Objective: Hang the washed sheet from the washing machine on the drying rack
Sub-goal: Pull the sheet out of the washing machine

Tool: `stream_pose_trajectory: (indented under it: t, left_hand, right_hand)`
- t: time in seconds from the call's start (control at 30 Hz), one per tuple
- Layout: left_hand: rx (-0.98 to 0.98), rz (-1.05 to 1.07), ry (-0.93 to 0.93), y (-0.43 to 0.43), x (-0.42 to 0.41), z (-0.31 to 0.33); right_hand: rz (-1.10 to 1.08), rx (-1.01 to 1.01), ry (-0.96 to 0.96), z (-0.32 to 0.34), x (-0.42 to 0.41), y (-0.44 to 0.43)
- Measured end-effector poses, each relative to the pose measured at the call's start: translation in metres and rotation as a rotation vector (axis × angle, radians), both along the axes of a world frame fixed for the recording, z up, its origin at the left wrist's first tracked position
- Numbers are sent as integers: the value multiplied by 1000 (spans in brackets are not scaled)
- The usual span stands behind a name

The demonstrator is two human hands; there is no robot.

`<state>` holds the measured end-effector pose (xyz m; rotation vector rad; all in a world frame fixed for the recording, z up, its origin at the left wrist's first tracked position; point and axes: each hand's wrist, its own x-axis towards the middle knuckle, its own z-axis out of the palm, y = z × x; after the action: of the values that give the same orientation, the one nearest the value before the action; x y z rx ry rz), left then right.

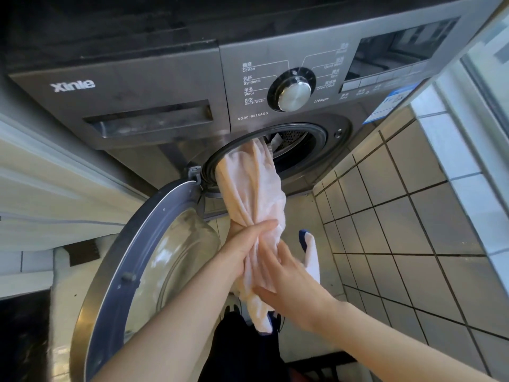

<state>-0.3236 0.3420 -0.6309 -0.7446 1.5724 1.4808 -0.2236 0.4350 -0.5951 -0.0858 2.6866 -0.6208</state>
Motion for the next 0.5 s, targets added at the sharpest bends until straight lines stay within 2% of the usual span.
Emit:
stream_pose_trajectory:
  t: [0.07,0.17,0.27,0.5]
  left_hand:
    - [-56,4,22,-6,1,5]
    - [-118,3,97,-15,2,22]
    - [-118,-55,141,-22,5,40]
    - [-111,-407,277,-45,7,98]
  right_hand:
    - [79,-80,-34,11,2,7]
    - [22,-222,-59,22,-3,24]
    - [-30,-115,23,26,-15,40]
    - [203,277,34,30,-67,46]
